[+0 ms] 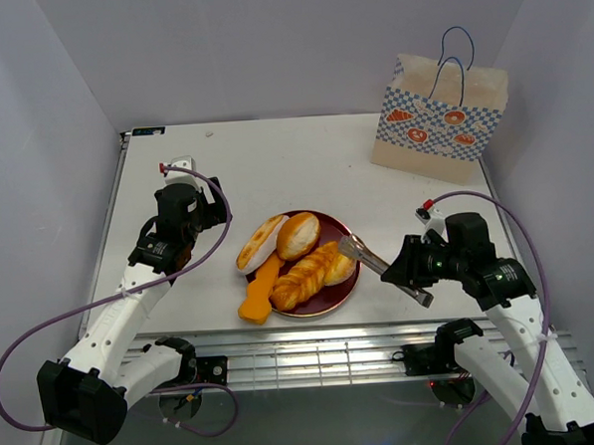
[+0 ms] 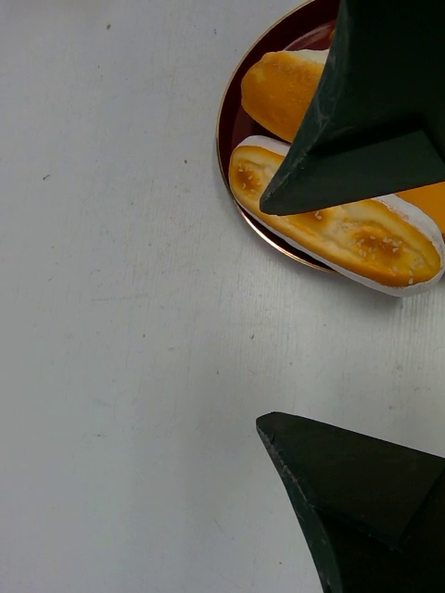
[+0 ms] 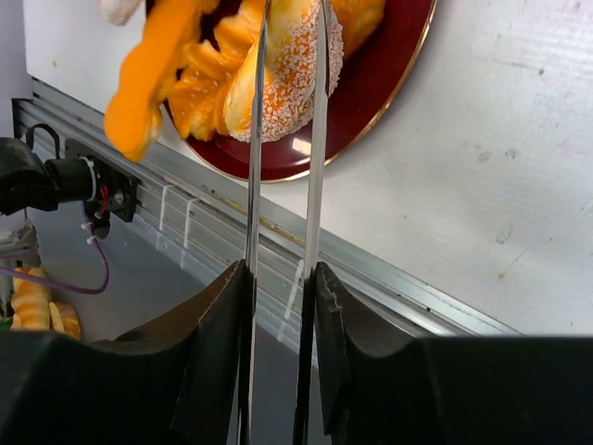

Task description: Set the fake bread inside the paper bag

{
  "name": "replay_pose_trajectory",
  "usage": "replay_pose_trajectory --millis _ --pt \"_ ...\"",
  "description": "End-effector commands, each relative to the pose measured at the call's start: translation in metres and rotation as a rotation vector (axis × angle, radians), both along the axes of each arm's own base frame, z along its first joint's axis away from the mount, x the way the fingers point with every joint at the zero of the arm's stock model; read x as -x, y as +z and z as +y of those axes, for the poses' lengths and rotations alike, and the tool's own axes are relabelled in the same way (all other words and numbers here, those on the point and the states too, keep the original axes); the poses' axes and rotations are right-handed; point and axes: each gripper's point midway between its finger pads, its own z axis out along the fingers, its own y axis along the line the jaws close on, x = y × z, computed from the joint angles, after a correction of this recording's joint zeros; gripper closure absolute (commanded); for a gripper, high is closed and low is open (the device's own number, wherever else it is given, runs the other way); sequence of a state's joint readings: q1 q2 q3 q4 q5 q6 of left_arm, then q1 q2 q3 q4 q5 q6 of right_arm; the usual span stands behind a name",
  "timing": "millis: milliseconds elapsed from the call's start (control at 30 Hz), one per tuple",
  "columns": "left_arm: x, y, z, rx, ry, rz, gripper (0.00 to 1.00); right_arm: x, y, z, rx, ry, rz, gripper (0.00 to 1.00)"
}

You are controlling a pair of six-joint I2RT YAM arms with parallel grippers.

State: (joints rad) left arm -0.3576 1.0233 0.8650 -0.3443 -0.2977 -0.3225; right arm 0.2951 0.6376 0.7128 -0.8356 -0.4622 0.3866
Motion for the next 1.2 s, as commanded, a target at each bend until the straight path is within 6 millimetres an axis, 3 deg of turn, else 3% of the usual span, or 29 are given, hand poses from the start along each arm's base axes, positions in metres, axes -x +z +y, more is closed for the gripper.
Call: replay_pose_trajectory --millis 0,167,267,467,667,867,967,1033,1167 --pt "-0.002 0.019 -0.005 0.024 -0.014 -0.038 0.02 -0.016 0.039 0.004 -0.035 -0.013 -0.125 0.92" --pt "-0.002 0.020 -0.005 0.026 -0.017 -0.042 0.02 -0.023 0.049 0.003 -0.034 -0.027 -0.158 0.92" --pt "-0.002 0.020 -0.006 0.030 -0.022 -0.039 0.02 -0.030 0.069 0.004 -0.045 -0.027 -0.222 0.92" --pt "-0.001 0.021 -0.006 0.030 -0.019 -0.042 0.02 -0.065 0.135 0.005 -0.082 -0.088 -0.446 0.92" --pt "-0.001 0.020 -0.005 0.027 -0.015 -0.042 0.02 -0.118 0.196 -0.009 -0.099 -0.285 -0.635 0.92" --pt "-0.001 0.021 -0.005 0.026 -0.014 -0.044 0.02 -0.171 0.240 -0.033 -0.068 -0.518 -0.742 0.92" --pt "-0.001 0.020 -0.005 0.024 -0.012 -0.043 0.02 -0.186 0.269 -0.037 -0.099 -0.571 -0.816 0.92" --pt "-0.001 0.019 -0.005 0.024 -0.014 -0.040 0.02 -0.194 0.297 -0.051 -0.092 -0.658 -0.885 0.92" --pt "-0.001 0.021 -0.006 0.027 -0.017 -0.044 0.02 -0.216 0.319 -0.072 -0.039 -0.772 -0.923 0.92"
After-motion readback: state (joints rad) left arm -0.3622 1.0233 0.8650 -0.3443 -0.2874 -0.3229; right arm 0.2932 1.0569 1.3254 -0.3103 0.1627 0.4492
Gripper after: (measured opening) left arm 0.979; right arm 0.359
